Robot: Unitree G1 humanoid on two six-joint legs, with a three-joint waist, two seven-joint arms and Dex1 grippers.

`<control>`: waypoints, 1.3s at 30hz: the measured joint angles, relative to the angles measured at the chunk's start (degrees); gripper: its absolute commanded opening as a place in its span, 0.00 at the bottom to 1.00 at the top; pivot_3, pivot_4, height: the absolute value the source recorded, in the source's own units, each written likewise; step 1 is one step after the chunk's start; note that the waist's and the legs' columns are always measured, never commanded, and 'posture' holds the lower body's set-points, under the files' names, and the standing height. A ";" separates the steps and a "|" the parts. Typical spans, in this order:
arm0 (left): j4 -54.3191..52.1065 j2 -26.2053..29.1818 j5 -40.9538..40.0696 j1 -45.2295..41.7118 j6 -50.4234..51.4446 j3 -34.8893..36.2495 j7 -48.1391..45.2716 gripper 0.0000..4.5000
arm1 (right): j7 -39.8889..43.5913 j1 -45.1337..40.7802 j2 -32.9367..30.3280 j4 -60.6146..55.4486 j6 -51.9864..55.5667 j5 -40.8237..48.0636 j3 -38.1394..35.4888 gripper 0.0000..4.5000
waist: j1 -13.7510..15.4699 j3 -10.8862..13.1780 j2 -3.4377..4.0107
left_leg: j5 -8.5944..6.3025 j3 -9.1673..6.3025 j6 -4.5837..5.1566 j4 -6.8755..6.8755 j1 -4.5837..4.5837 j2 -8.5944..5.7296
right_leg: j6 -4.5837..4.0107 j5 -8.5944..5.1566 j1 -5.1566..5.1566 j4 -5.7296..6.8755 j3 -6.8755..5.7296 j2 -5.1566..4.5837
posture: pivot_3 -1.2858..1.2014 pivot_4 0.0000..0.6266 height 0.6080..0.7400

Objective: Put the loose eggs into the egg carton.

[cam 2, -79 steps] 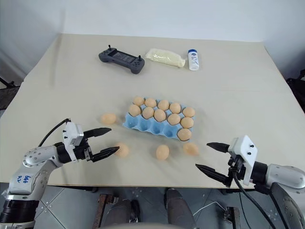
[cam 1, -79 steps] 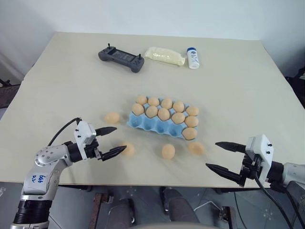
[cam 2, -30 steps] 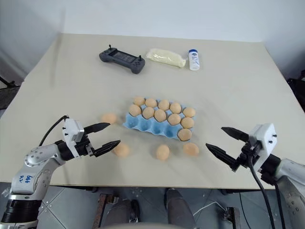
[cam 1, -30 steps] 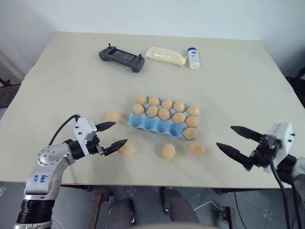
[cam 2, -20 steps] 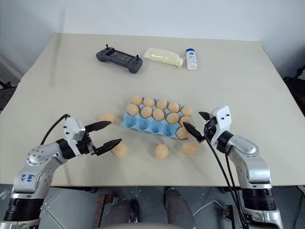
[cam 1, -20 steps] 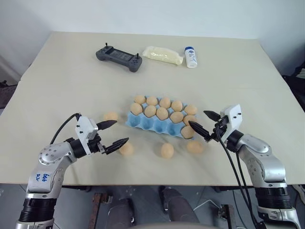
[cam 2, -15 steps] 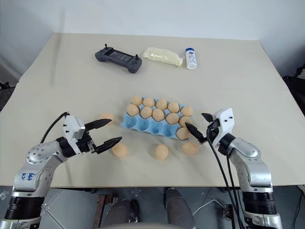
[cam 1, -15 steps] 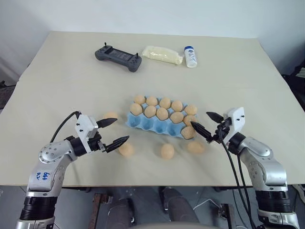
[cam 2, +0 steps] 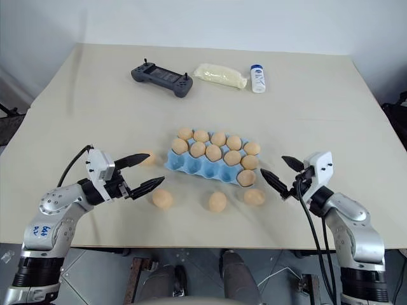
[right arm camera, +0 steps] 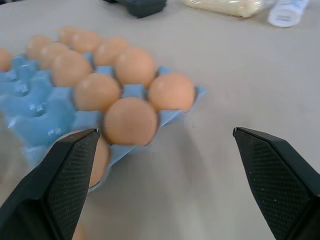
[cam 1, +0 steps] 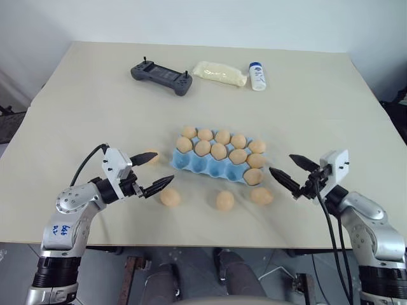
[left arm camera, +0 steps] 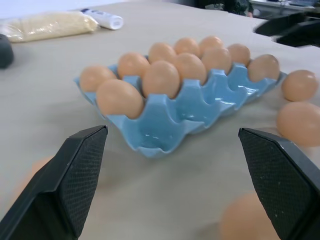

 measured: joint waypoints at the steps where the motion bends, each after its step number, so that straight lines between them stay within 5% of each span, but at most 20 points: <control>1: 0.19 -0.08 0.17 -0.15 -0.02 -0.18 -0.07 0.99 | 0.99 1.37 -0.47 -0.71 0.00 0.58 -0.31 1.00 | 0.04 0.00 0.00 | 0.00 0.00 0.01 0.00 0.00 0.00 | 0.00 0.00 0.00 -0.01 -0.05 0.00 | 0.52 0.24 1.00; 15: 1.83 -0.09 0.34 -1.22 -0.55 -0.56 -1.18 0.99 | 11.72 11.24 -7.70 -1.08 -3.24 -0.03 -1.21 1.00 | -0.02 0.00 -0.01 | 0.03 -0.01 0.07 0.09 0.02 -0.04 | -0.01 -0.01 0.04 0.01 -0.07 0.01 | 0.52 0.24 1.00; 39: -1.39 0.20 0.32 2.81 -0.38 0.78 -0.43 0.99 | 8.53 -1.15 -4.19 1.17 -1.00 -6.86 12.78 1.00 | 0.16 -0.01 0.01 | 0.04 0.01 0.05 0.08 0.01 -0.04 | -0.16 -0.04 0.02 -0.01 -0.12 -0.10 | 0.52 0.24 1.00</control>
